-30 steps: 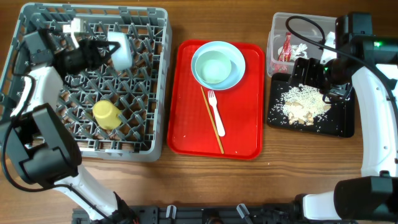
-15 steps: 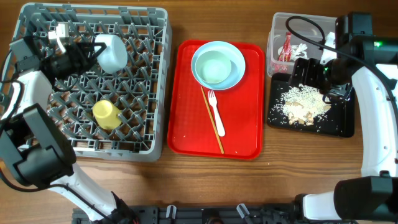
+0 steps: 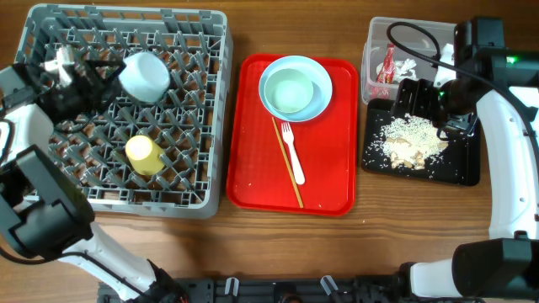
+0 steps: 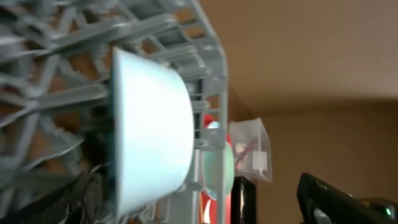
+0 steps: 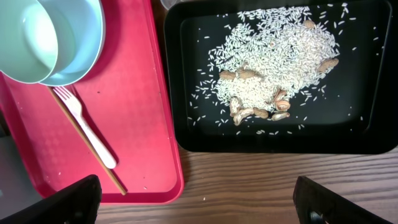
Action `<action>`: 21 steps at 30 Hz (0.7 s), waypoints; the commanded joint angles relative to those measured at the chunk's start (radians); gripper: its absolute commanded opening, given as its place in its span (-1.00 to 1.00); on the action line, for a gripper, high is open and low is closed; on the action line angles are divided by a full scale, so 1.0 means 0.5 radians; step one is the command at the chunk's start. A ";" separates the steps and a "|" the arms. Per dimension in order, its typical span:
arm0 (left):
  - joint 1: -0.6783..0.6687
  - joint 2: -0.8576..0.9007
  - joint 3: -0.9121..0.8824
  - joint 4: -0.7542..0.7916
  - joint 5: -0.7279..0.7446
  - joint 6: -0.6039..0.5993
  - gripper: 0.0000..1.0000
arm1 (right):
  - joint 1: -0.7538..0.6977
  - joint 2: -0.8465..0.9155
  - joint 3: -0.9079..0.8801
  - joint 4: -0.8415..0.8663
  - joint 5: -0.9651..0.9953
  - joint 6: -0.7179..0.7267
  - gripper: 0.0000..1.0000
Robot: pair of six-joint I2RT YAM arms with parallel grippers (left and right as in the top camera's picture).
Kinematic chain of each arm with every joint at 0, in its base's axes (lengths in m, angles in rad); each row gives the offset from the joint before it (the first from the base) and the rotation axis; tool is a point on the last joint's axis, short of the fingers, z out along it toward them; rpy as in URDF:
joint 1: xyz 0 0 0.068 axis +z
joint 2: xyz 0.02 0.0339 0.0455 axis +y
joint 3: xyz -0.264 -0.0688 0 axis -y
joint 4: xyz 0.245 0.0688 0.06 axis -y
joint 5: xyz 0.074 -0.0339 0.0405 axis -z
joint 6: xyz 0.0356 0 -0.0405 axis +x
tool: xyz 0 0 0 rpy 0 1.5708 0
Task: Sort waste into correct bins and load items into the dishwasher rack
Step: 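Lower the small bowl into the rack and open the left gripper, then reach the left gripper to the large light-blue bowl on the red tray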
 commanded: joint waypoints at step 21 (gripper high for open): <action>0.112 -0.569 0.023 -0.159 -0.723 0.024 1.00 | -0.001 -0.021 0.034 -0.010 0.021 0.002 1.00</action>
